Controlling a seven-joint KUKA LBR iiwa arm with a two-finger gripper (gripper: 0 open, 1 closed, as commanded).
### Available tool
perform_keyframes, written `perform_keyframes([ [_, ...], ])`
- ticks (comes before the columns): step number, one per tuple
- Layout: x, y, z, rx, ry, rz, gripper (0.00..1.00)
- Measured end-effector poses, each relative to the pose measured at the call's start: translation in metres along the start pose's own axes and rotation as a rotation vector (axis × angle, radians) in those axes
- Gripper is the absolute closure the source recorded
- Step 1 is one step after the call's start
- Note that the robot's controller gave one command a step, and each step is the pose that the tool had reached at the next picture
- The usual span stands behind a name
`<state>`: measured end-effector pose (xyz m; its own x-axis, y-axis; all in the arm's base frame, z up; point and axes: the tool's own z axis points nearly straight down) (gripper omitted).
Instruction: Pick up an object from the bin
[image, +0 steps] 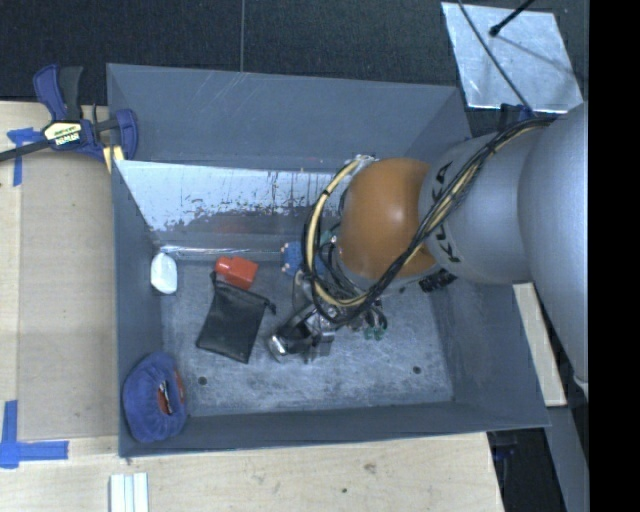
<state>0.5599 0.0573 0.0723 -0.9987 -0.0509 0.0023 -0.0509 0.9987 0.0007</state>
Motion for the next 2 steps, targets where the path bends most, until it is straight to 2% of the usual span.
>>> perform_keyframes([
  [1, 0.019, 0.015, -0.124, 0.000, -0.005, 0.015, 1.00],
  [2, 0.033, 0.005, -0.188, 0.001, -0.004, -0.202, 1.00],
])
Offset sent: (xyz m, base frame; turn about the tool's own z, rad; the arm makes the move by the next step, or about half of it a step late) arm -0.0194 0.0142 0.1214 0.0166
